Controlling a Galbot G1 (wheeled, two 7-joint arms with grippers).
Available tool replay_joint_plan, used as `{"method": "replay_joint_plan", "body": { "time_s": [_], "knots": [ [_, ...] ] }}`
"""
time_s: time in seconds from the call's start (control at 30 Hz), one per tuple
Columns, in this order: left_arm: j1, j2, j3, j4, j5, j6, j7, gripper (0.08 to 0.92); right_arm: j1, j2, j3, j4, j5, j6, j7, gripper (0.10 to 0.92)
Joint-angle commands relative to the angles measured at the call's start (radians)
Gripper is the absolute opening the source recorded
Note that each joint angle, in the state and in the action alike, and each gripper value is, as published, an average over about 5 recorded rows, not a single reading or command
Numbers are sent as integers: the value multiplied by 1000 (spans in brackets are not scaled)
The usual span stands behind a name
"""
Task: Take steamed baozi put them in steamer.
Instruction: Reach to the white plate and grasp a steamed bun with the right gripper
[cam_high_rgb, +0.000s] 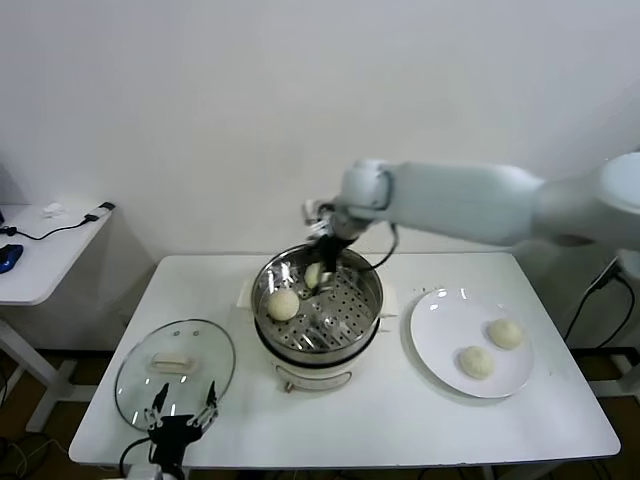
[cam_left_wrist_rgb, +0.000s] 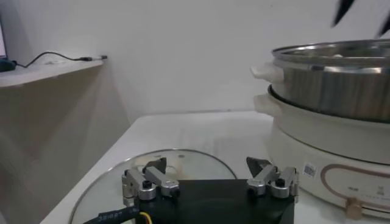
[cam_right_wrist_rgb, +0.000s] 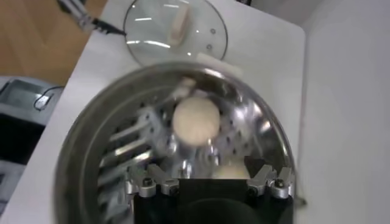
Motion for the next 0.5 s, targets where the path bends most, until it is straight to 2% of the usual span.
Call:
{"method": "replay_joint_plan", "body": {
  "time_s": [0.03,0.27,0.5],
  "knots": [
    [-3,5,-1,0,0,5,0,823,196,-409,-201,138,-183,112,-199,823],
    [-1,4,-1,-3,-3,11,-1,823,70,-585,-276,171,-378,123,-173,823],
    [-5,-1,0,2,-2,13,-1,823,-172,-623,-119,112,-485,92,-126,823]
  ]
}}
